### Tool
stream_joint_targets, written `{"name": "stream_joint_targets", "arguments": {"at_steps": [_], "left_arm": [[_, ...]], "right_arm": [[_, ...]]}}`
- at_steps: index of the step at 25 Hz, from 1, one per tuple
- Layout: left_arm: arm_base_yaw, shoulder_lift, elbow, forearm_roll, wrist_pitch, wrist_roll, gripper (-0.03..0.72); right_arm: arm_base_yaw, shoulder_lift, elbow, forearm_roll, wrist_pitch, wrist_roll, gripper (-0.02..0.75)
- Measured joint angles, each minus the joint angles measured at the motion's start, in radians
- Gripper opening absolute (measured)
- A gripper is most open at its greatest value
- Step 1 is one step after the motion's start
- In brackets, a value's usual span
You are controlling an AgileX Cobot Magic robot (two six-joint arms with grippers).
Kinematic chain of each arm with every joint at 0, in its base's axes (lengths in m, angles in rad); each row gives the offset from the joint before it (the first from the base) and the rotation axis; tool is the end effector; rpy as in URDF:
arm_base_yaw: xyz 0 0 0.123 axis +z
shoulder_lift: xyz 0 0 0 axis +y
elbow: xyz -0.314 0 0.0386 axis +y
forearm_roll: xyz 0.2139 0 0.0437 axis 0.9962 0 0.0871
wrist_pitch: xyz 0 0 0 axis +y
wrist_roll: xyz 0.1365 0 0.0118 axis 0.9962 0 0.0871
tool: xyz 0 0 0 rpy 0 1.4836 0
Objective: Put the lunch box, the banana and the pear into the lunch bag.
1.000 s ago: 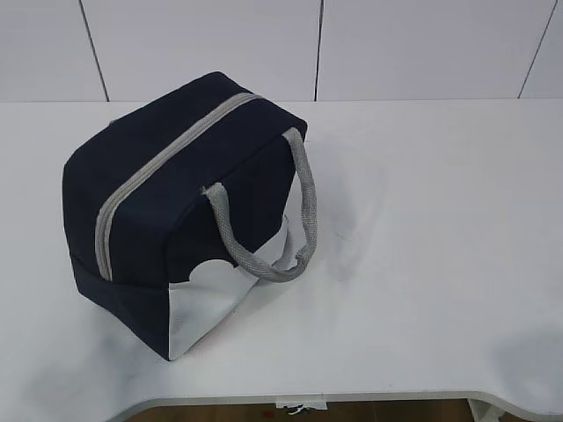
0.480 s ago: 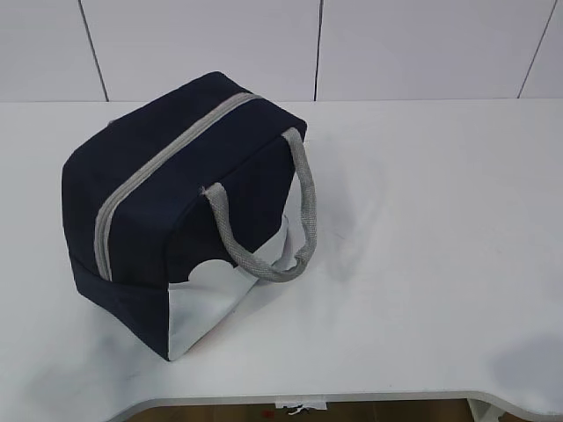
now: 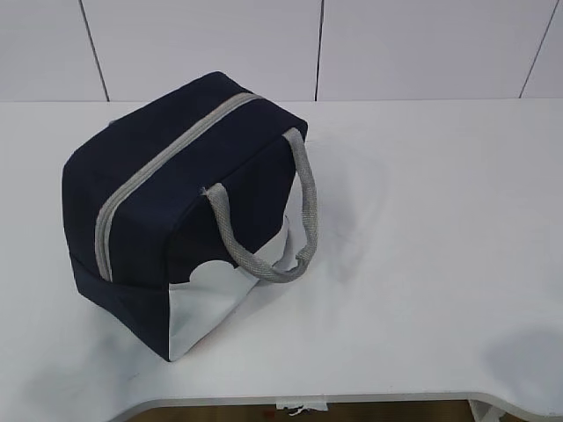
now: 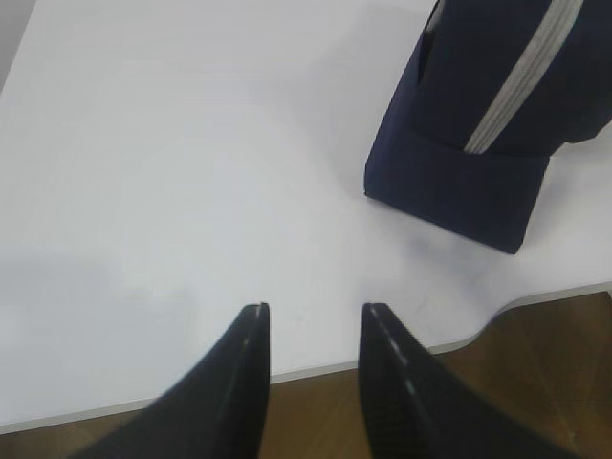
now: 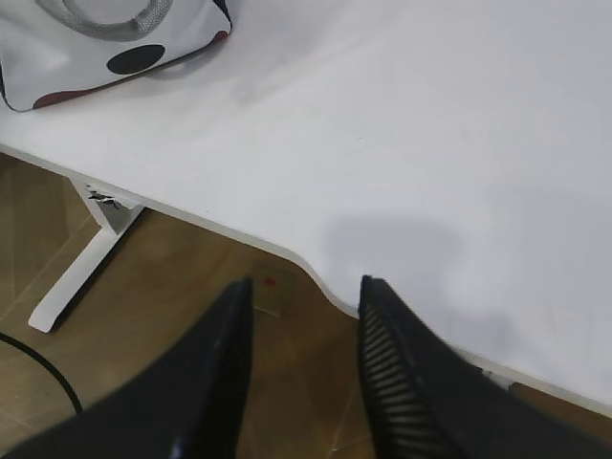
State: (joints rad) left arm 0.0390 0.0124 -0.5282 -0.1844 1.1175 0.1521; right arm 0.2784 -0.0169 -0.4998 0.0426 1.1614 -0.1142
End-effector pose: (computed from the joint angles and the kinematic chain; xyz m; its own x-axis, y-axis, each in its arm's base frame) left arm -0.0301 -0.0238 0.2432 -0.4772 0.0510 -0.8773 0.1395 0.9901 -0.0183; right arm -0.0343 -0.0042 0.2274 -0.4763 -0.2370 -0.8468 -0.3544 0.9330 -0.0618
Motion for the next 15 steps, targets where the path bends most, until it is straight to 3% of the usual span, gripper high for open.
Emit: {"name": "stream_joint_targets", "arguments": {"at_steps": [15], "left_arm": [[0.0,0.0,0.0,0.0,0.0,0.0,0.243]], "right_arm": [[-0.005,0.0,0.002,-0.027,-0.004,0.032,0.283]]}}
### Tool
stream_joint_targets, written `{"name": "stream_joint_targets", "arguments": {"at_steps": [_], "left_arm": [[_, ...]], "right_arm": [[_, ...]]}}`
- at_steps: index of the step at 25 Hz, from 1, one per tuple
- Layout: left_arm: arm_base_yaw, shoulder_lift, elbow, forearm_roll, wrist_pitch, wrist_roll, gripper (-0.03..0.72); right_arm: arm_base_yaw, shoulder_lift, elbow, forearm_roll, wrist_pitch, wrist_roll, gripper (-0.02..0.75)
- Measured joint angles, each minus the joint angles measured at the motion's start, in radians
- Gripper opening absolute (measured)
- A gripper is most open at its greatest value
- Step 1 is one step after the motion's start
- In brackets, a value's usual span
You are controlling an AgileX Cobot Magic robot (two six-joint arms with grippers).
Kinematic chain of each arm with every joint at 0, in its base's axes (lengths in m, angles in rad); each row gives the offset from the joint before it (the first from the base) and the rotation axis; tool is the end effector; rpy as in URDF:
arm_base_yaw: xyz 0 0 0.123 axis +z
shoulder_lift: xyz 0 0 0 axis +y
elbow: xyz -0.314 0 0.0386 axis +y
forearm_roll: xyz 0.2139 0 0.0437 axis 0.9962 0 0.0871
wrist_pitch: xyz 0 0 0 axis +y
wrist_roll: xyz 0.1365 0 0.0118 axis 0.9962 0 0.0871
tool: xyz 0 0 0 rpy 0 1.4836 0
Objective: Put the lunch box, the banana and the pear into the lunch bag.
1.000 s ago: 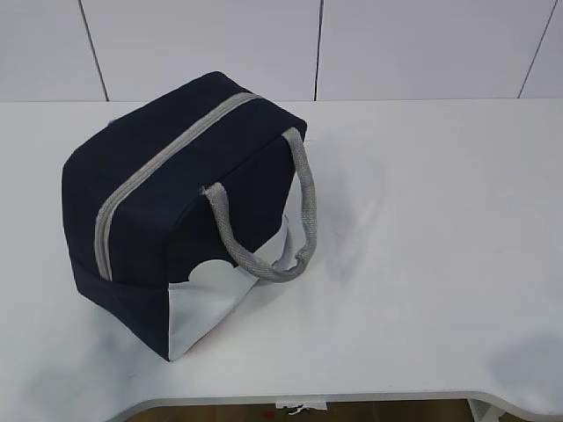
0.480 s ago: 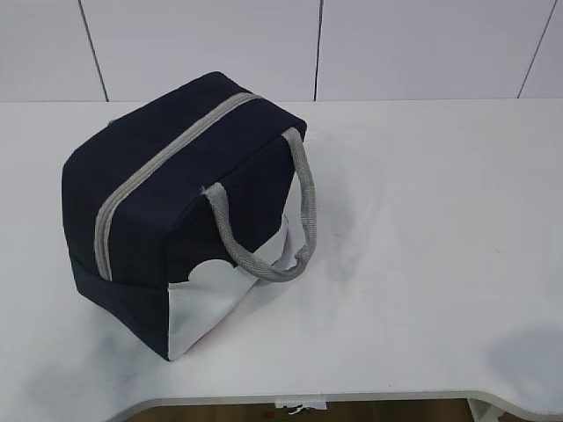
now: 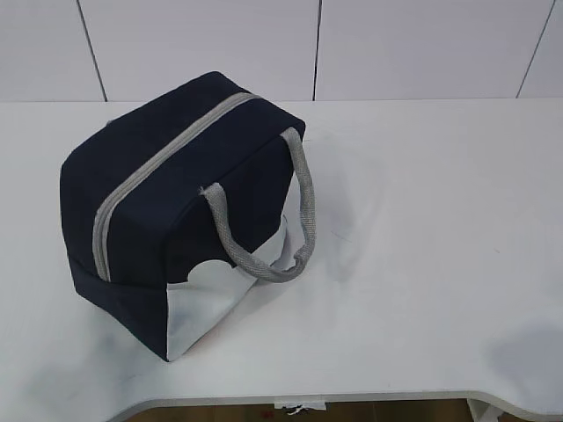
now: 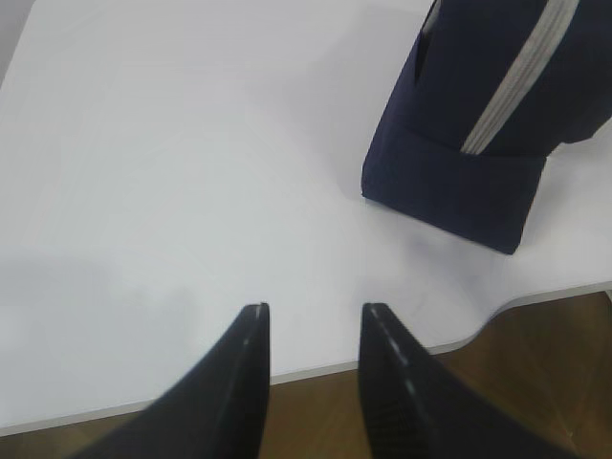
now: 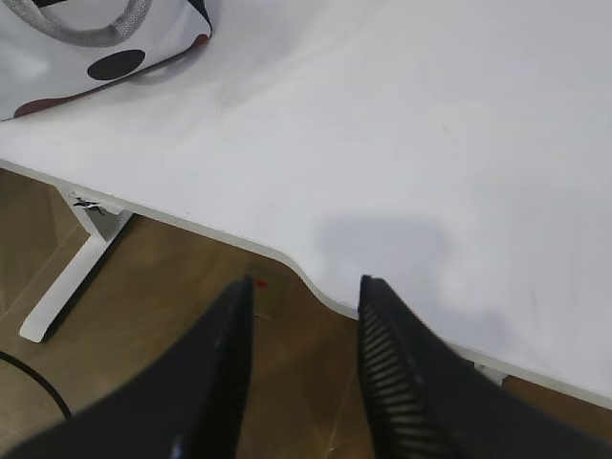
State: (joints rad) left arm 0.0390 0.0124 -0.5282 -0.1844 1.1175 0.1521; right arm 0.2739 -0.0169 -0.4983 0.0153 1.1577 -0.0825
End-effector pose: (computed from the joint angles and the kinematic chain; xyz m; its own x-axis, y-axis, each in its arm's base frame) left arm -0.0301 -0.0238 0.2432 -0.4772 0.0510 -0.8773 0.1395 0.9901 -0.0183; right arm -0.0329 -0.0073 0.2274 -0.4845 -0.2154 -0.8479 -0.3198 0.9457 -0.0575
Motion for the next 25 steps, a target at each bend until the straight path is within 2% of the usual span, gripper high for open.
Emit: {"name": "stream_joint_targets", "arguments": {"at_steps": [18,25], "left_arm": [[-0.006,0.0,0.0,0.0,0.0,0.0,0.243],[-0.035,0.0,0.001,0.0,0.0,0.0,0.243]], "right_arm": [[-0.249,0.0,0.0,0.0,-0.002,0.002,0.283],[-0.274,0.0,0.0,0.0,-0.004,0.003,0.29]]}}
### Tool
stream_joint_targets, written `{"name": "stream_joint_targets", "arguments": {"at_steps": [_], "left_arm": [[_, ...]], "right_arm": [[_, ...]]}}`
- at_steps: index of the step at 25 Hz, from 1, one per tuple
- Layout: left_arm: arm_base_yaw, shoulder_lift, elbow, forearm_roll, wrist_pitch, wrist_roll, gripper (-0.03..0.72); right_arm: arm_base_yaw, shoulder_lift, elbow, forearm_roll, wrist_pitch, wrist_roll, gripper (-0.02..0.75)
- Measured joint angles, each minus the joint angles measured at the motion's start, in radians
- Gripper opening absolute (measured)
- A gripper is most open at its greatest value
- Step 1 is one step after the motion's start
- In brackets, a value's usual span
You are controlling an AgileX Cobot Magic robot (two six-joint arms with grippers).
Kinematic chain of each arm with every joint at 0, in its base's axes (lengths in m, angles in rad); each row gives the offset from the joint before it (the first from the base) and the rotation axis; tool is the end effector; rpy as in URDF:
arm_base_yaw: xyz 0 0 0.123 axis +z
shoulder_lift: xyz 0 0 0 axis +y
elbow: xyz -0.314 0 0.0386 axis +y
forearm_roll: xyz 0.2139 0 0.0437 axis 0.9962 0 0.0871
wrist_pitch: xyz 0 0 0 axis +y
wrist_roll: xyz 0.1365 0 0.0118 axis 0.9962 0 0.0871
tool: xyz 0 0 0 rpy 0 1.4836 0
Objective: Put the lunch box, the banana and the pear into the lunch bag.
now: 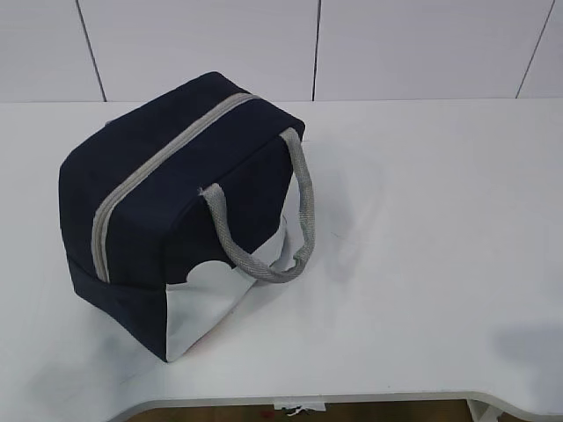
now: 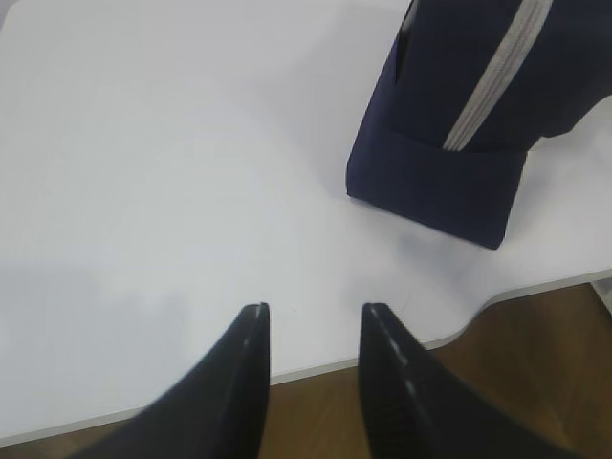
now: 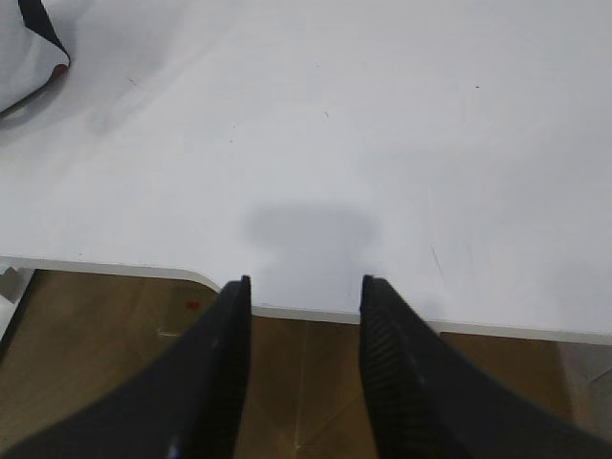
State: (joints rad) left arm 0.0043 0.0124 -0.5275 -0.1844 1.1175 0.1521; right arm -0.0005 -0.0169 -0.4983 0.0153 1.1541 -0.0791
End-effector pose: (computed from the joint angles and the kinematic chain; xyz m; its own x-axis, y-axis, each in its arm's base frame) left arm -0.0308 -0.0227 0.2430 -0.4757 0.0675 -0.8770 0.1737 0.9846 -0.0184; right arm -0.0334 0.0019 0.2278 -0.5219 -0.0726 -0.8499 -0.0496 0.9973 -0.0547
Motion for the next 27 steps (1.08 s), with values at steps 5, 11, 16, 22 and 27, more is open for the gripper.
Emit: {"name": "stream_joint_targets", "arguments": {"at_steps": [5,11,16,22,27], "left_arm": [[0.0,0.0,0.0,0.0,0.0,0.0,0.243],[0.0,0.0,0.0,0.0,0.0,0.0,0.243],[0.0,0.0,0.0,0.0,0.0,0.0,0.243],[0.0,0.0,0.0,0.0,0.0,0.0,0.243],[0.0,0.0,0.0,0.0,0.0,0.0,0.243]], "right_arm": [[0.0,0.0,0.0,0.0,0.0,0.0,0.283],[0.0,0.0,0.0,0.0,0.0,0.0,0.283],[0.0,0.0,0.0,0.0,0.0,0.0,0.283],[0.0,0.0,0.0,0.0,0.0,0.001,0.283],[0.0,0.0,0.0,0.0,0.0,0.001,0.283]]}}
